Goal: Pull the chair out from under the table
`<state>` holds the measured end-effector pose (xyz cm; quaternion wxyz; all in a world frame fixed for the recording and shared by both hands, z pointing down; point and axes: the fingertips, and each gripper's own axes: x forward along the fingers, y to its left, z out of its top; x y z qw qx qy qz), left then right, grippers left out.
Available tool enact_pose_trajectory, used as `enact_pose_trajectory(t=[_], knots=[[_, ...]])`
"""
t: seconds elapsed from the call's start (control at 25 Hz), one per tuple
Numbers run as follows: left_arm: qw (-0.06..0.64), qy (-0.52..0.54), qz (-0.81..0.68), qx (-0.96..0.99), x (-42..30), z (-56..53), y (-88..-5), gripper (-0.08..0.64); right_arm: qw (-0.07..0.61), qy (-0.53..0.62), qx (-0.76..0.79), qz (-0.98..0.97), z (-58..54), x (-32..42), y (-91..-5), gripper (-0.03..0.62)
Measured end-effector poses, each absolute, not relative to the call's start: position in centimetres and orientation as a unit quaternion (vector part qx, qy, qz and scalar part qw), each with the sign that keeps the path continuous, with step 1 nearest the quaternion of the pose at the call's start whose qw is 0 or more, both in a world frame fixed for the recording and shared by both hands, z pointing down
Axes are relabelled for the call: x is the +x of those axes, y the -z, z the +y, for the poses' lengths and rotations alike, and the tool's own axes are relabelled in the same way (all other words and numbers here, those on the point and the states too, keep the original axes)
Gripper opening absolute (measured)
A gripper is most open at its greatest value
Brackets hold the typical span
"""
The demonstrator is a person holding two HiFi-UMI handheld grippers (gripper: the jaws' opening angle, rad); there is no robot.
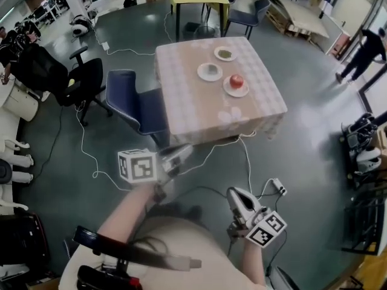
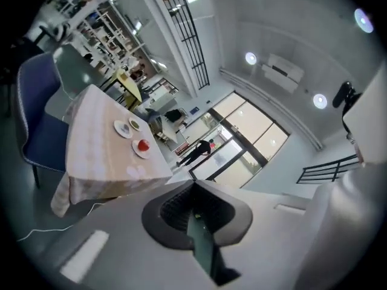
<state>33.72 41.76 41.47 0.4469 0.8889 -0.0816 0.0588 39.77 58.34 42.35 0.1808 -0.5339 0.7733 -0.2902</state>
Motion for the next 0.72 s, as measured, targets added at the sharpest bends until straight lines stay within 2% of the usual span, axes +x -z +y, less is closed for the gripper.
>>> enact_pose_trajectory(t=[0.24,0.48,0.72], knots=[[0.402,-0.069,-0.155,0.900,29.6,40.0,-41.6,-0.002,0.151,0.308,-0.502,0.794,57.1,38.4,-43.6,0.012],[0.451,-0.033,-0.175,0.874,27.2,37.7,-42.7,-0.002,0.114,0.313,-0.489,0.807,54.9,37.2,-44.1,0.014],[0.430,-0.027,-0.184,0.884,22.5,32.7,-43.1,-0.002,0.090,0.309,-0.478,0.817,49.0,33.8,-44.4,0.014]])
